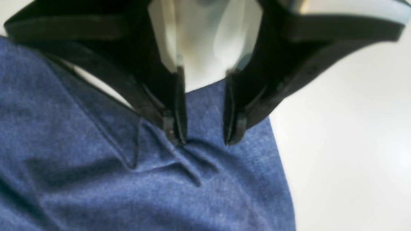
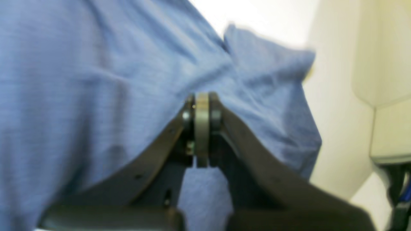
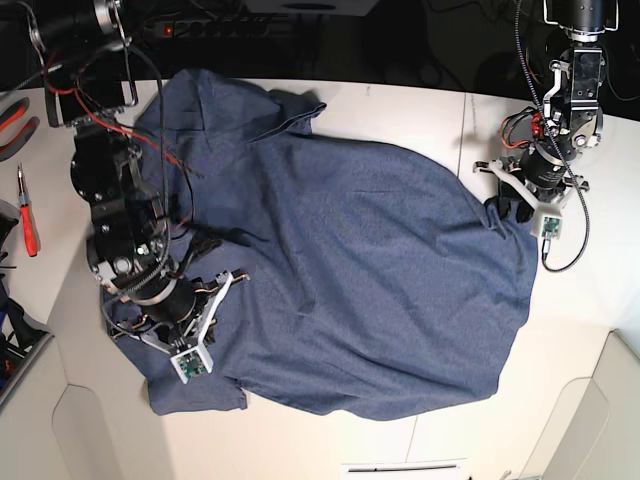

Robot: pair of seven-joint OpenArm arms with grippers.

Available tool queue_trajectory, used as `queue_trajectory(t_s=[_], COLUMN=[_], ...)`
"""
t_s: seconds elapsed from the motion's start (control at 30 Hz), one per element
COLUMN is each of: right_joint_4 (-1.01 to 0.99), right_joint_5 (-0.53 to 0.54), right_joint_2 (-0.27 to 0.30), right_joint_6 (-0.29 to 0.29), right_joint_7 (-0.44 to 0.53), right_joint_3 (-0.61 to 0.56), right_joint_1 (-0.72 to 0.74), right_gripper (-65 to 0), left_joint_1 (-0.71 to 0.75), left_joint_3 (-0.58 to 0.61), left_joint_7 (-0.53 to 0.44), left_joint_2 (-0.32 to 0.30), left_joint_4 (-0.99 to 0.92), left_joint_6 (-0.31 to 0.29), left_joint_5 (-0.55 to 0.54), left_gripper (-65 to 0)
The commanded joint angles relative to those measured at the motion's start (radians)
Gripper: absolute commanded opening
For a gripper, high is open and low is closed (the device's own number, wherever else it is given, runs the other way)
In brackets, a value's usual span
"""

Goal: Layout the t-shirt on the table in an organized manner, then fold the t-shirt properly
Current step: 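Regrasp the shirt side with the right gripper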

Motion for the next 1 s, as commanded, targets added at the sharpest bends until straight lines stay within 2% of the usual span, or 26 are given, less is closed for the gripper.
queue_trajectory(t_s=[0.0,0.1,0.2,0.27,0.37,0.4,0.47,0.57,0.7,0.77,0.87,0.97], right_joint_4=[-0.072,-0.369,-0.584,-0.645,-0.648,-0.648,-0.648,-0.651,-0.703,-0.733,-0.783,-0.858], right_joint_5=[-0.018,-0.106,-0.131,-0.132,-0.165,-0.169,-0.167,-0.139,-0.136,-0.144,-0.158,-0.158], right_joint_2=[0.007,0.008,0.008,0.009,0.01,0.01,0.01,0.01,0.001,0.0,0.0,-0.001], right_joint_6=[-0.024,-0.105,-0.188,-0.261,-0.436,-0.461,-0.449,-0.373,-0.364,-0.364,-0.359,-0.299], right_joint_7=[0.04,0.154,0.174,0.178,0.205,0.216,0.222,0.222,0.224,0.28,0.423,0.549], right_joint_3=[0.005,0.006,0.006,0.006,0.019,0.026,0.043,0.05,0.051,0.051,0.051,0.051], right_joint_1=[0.066,0.181,0.265,0.28,0.258,0.251,0.239,0.221,0.213,0.214,0.225,0.277], right_gripper=[-65.0,-65.0,-65.0,-65.0,-65.0,-65.0,-65.0,-65.0,-65.0,-65.0,-65.0,-65.0], left_joint_1=[-0.002,-0.002,-0.002,-0.002,-0.002,-0.002,-0.002,-0.002,-0.002,-0.002,-0.002,-0.002], left_joint_3=[-0.003,-0.003,-0.003,-0.003,-0.003,-0.003,-0.003,-0.003,-0.003,-0.003,-0.003,-0.003], left_joint_7=[0.019,0.018,0.011,0.01,0.01,0.011,0.011,0.01,0.011,0.011,0.016,0.032], left_joint_2=[-0.008,-0.008,-0.008,-0.008,-0.005,-0.005,-0.005,-0.005,-0.005,-0.005,-0.005,-0.005], left_joint_4=[0.008,0.008,0.008,0.008,0.008,0.008,0.008,0.008,0.008,0.008,0.008,0.008], left_joint_6=[-0.005,-0.005,-0.005,-0.005,-0.005,-0.005,-0.005,-0.005,-0.005,-0.005,-0.005,-0.005], left_joint_5=[0.01,0.01,0.01,0.01,0.01,0.01,0.01,0.01,0.01,0.01,0.01,0.01], left_gripper=[-41.6,-41.6,-41.6,-41.6,-41.6,-41.6,-41.6,-41.6,-41.6,-41.6,-41.6,-41.6])
